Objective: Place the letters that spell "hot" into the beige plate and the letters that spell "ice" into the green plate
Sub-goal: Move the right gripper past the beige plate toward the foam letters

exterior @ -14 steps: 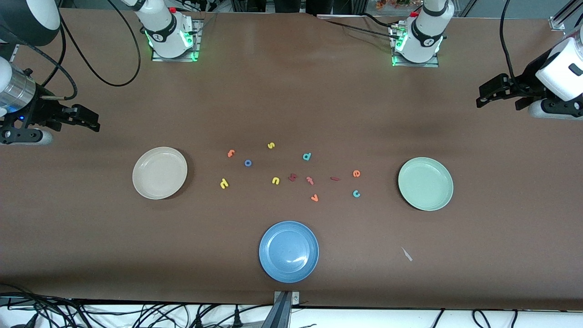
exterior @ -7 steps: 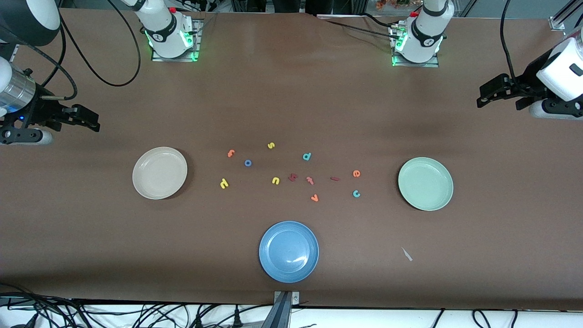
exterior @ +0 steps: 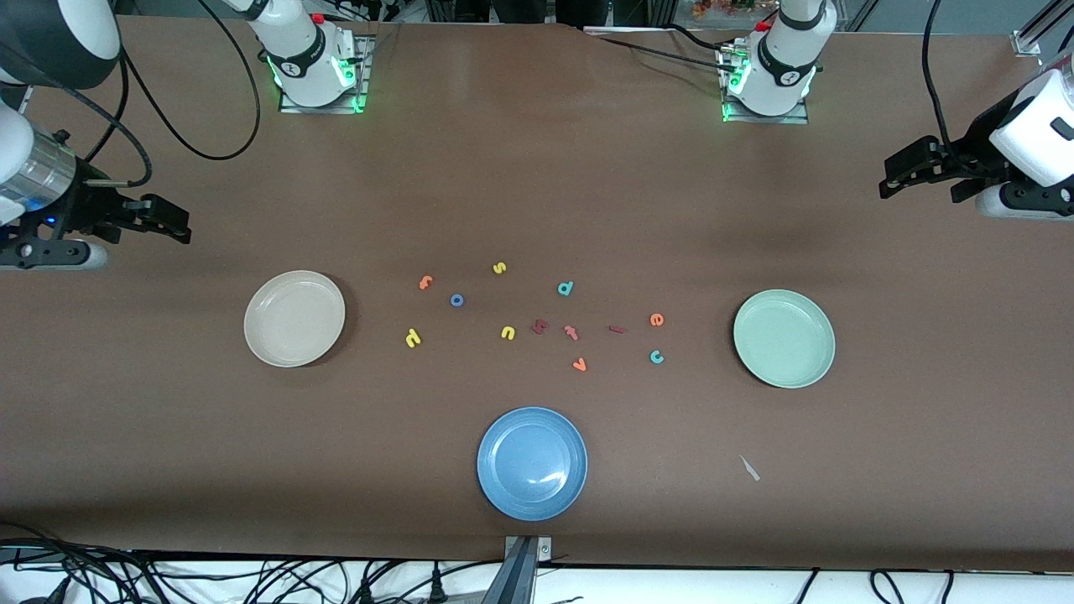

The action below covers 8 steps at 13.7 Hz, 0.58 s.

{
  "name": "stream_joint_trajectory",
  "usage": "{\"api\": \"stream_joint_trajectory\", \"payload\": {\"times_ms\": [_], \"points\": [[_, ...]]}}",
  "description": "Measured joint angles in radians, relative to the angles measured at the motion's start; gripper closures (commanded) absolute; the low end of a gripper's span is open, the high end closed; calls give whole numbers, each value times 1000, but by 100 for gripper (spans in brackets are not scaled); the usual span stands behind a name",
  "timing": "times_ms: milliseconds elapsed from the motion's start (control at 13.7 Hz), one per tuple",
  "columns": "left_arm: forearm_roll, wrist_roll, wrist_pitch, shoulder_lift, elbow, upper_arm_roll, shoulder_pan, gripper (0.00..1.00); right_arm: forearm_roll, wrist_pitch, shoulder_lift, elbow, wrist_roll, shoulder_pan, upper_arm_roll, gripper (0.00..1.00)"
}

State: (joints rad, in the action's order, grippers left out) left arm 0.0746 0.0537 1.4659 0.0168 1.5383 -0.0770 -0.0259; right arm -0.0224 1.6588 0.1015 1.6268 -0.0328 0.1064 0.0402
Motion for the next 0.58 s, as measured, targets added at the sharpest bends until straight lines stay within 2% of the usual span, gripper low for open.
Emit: {"api": "stream_joint_trajectory", "payload": {"times_ms": [365, 584], "points": [[0, 0, 0, 0, 0, 1, -1, 0, 2, -36, 97, 5, -8, 104, -3, 0], [0, 0, 0, 0, -1, 2, -1, 0, 77, 12, 151, 29, -175, 128, -4, 0]]}}
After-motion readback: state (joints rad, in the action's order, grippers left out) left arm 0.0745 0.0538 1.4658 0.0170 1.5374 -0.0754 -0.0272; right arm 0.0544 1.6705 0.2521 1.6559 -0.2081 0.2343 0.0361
